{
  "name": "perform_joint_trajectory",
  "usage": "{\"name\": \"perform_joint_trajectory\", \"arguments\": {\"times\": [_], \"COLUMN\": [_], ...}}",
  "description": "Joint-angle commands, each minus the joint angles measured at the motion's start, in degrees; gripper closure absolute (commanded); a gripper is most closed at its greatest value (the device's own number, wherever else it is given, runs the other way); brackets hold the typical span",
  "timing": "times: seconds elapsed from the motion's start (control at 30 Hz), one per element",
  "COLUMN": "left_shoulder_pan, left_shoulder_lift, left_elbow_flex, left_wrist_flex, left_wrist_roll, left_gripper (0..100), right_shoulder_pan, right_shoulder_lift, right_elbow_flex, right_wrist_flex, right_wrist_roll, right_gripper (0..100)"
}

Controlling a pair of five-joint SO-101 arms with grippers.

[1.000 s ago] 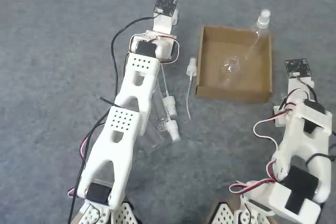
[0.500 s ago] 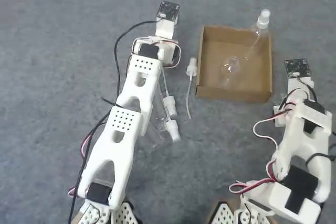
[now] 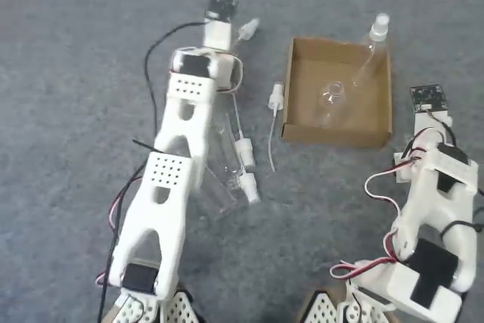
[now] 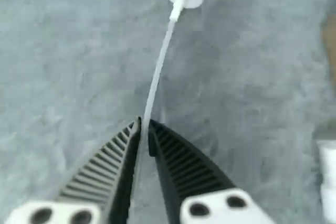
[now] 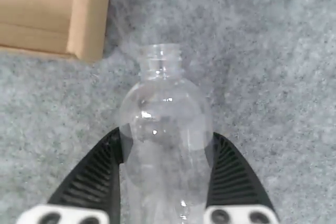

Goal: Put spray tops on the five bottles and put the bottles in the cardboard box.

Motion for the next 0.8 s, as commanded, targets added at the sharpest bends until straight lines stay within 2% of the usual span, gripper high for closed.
{"name": "perform_joint_trajectory", "arguments": {"times": [0.0,0.13,0.27,0.5,0.63,0.77], "left_shoulder_pan": [-1.76,-2.9,-3.78,-14.77,-21.98,-27.52], "left_shoulder_lift": [-8.62,-11.87,-16.44,-24.88,-30.77,-37.8], "left_elbow_flex": [-3.12,-3.3,-2.95,-1.1,10.15,25.63], "left_wrist_flex": [7.74,13.98,23.47,23.12,23.12,23.03], "left_wrist_roll": [0.0,-1.05,-4.04,-10.29,-14.33,-19.69], "left_gripper": [99,99,99,99,99,99], "right_shoulder_pan": [-0.66,-0.75,-0.75,-0.66,-0.66,-0.66], "right_shoulder_lift": [-1.36,-1.36,-1.36,-1.45,-1.89,-1.89], "right_elbow_flex": [-0.44,-0.44,-0.44,-0.44,-0.53,-0.53], "right_wrist_flex": [-1.1,-1.19,-1.19,-0.75,-0.66,-0.57], "right_wrist_roll": [0.53,0.53,0.62,0.97,1.14,4.48], "right_gripper": [93.9,93.9,93.9,93.9,93.9,93.9]}}
